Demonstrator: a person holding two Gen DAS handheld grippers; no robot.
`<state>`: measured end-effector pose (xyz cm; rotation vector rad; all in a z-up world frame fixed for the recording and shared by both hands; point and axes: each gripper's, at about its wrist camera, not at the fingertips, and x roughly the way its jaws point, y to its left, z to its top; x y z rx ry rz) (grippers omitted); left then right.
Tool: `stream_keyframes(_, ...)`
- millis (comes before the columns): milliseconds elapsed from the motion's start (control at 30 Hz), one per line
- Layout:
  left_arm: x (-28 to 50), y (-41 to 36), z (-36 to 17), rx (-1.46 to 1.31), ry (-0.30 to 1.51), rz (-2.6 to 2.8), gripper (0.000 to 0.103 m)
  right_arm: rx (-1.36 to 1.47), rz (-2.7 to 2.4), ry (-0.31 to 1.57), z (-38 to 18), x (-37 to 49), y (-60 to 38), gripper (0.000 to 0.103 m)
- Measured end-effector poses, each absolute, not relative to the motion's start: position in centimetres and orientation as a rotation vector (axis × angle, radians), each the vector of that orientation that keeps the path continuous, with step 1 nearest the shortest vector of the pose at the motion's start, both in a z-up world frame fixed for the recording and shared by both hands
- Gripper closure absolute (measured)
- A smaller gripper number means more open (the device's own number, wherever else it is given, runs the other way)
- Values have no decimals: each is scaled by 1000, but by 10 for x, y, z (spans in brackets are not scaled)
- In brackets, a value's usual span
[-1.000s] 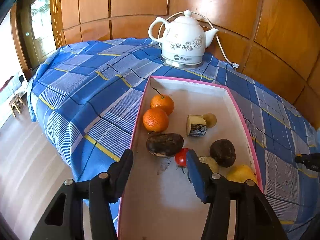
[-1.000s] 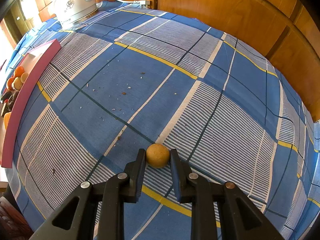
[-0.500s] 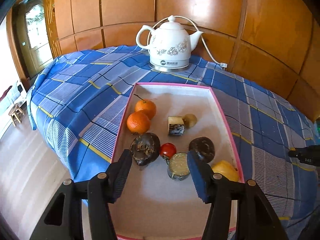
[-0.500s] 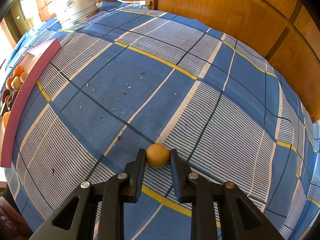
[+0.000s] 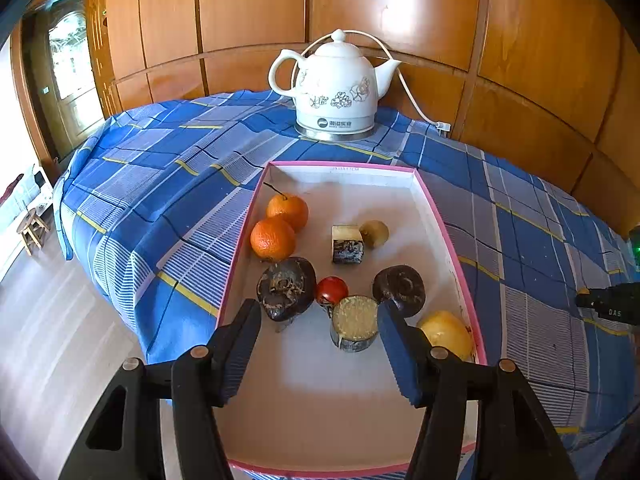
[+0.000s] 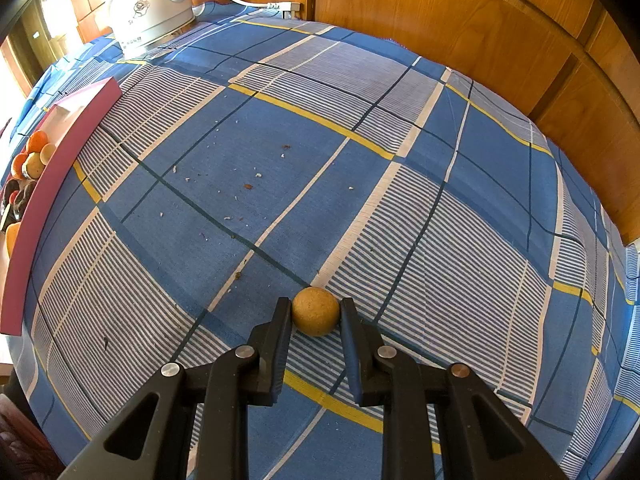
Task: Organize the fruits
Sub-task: 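Carry the small tan ball into the tray with the right tool and release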
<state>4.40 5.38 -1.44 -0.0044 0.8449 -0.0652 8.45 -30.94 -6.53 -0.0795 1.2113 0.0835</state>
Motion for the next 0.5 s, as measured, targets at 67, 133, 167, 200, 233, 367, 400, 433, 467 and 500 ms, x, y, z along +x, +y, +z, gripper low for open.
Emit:
stream_keyframes(67,43,55,-15,-5,845,-64,40,-75,83,1212,-65,85,-310,79)
stream_keyframes(133,43,56,-16,-7,846,-62,40,-76,82,1211,-65,84,-309,79)
stream_keyframes(167,43,56,-16,-9,847,-60,39,-77,83,1212,-65,85,-310,79)
stream_keyframes(200,43,57,-16,-13,846,-57,39,-76,82,1213,-64,85,-310,79)
stream_keyframes(233,44,58,-16,-14,847,-56,39,-78,80,1217,-64,85,-309,79)
stream_keyframes(367,45,61,-16,-19,843,-54,38,-94,82,1234,-59,88,-304,79)
stream_keyframes(400,45,62,-16,-21,841,-52,38,-92,88,1223,-54,88,-301,79)
stream_keyframes(433,46,63,-16,-23,841,-51,37,-88,94,1213,-50,87,-297,79)
stream_keyframes(467,46,64,-16,-26,842,-50,37,-75,115,1197,-44,87,-292,79)
stream_keyframes(500,47,66,-16,-31,844,-50,37,-61,137,1184,-39,87,-287,79)
